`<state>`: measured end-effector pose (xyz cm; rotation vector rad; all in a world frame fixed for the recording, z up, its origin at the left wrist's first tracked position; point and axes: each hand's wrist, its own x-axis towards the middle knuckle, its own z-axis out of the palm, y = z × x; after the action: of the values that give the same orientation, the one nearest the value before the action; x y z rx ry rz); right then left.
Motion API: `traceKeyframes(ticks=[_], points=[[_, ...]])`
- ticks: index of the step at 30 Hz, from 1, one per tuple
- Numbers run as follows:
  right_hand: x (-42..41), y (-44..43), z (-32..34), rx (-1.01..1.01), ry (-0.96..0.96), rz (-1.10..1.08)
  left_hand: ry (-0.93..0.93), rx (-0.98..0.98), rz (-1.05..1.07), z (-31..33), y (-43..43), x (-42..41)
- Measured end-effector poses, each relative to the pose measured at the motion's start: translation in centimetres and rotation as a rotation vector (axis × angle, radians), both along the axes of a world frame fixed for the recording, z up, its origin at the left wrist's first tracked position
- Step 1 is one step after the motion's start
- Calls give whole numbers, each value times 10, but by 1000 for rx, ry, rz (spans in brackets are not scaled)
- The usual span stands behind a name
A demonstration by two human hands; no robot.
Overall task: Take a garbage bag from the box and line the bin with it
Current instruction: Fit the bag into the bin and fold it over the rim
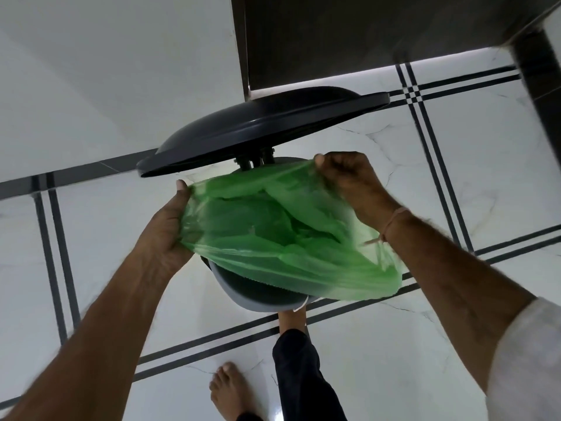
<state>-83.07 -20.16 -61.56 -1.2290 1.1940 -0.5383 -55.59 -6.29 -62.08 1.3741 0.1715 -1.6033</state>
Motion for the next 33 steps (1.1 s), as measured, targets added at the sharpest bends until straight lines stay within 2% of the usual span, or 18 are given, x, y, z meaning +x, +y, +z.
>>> traceKeyframes(ticks=[5, 11, 16, 20, 26, 30, 33], points=[[-8, -18, -5, 207, -154, -63, -37, -93, 1, -9, 3, 14], [-14, -21, -13, 102, -25, 47, -257, -151, -117, -20, -6, 19], [-20, -31, -17, -116, 159, 219, -413, -203, -249, -24, -12, 23], [-19, -40, -23, -110, 173, 249, -420, -223, -291, -26, -15, 22], [-1, -41, -30, -149, 218, 181, -442, -242, -302, -36, -26, 19], [-5, -37, -42, -93, 318, 227, -457, -146, -345, -54, -21, 21], [-19, -28, -41, 3, 260, 232, -392, -47, -351, -61, -3, 21]])
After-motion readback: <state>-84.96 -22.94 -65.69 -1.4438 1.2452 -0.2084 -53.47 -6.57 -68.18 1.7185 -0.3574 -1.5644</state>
